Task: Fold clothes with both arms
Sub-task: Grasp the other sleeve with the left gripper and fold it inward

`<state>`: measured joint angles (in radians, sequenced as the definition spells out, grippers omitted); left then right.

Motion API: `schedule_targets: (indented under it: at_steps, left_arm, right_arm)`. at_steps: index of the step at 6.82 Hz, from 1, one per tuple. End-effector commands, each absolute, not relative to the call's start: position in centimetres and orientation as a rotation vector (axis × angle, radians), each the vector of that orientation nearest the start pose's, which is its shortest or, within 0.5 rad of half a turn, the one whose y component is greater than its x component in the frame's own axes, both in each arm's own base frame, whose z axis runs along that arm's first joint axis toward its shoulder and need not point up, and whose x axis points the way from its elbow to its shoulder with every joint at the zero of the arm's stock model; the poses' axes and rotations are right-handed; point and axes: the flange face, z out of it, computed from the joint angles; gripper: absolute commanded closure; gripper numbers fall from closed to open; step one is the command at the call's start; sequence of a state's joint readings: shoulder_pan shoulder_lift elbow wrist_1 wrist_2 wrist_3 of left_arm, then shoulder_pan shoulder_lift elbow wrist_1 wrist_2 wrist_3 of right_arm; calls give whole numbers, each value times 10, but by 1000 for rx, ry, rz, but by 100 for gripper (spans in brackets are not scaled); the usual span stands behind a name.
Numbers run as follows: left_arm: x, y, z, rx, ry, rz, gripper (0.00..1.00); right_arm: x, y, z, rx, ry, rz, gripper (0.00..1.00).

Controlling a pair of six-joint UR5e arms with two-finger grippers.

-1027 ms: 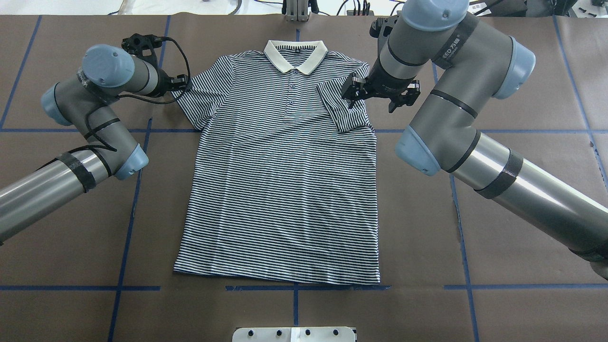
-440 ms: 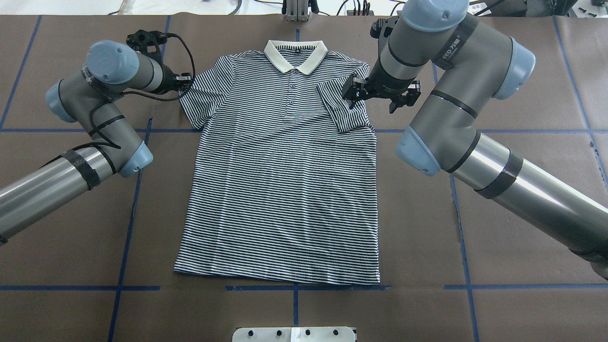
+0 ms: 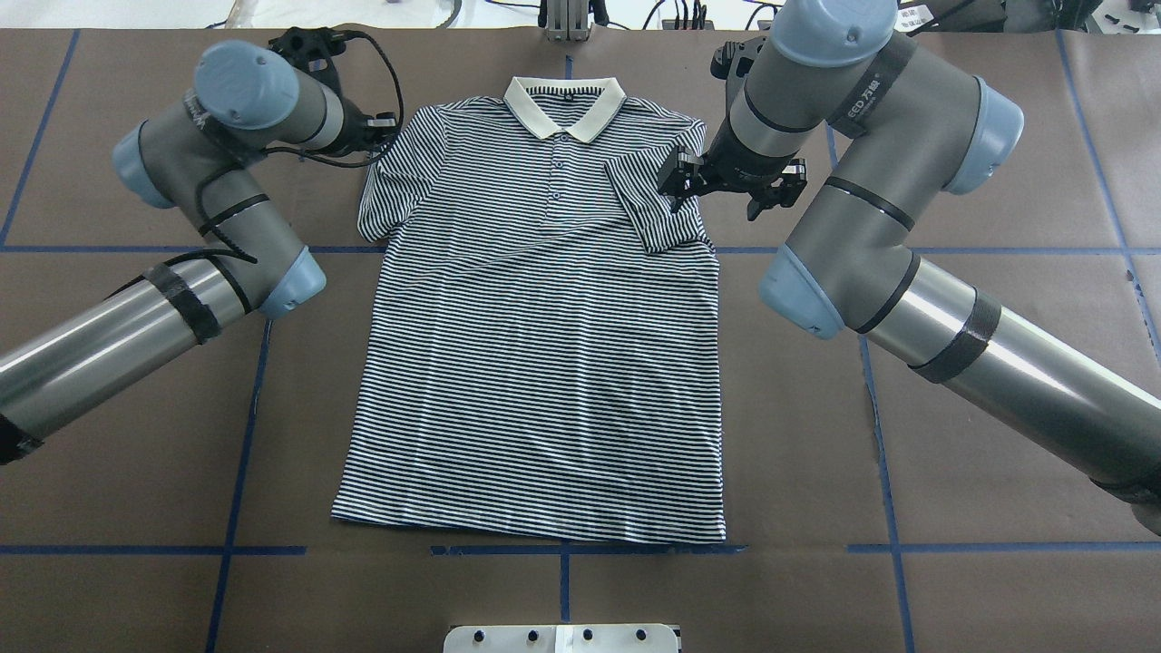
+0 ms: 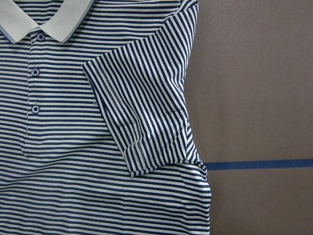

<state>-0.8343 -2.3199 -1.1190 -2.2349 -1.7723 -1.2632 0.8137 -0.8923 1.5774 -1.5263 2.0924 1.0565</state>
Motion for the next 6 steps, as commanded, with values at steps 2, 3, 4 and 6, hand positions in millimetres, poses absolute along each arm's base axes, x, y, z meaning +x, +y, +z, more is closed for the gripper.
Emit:
schedule_targets:
  at_steps: [2, 3, 4, 6]
  left_arm:
    - [542, -663, 236, 259, 979, -477, 100]
    - [543, -663, 239, 272, 985, -479, 100]
    - [544, -664, 240, 283, 984, -483, 100]
    - [552, -654, 239, 308, 1028, -440, 1]
  right_arm:
    - [-421, -567, 251, 62, -880, 85, 0]
    - [-420, -566, 260, 71, -890, 82, 0]
    - [-420, -566, 264, 68, -886, 81, 0]
    - [-420, -567, 268, 75, -885, 83, 0]
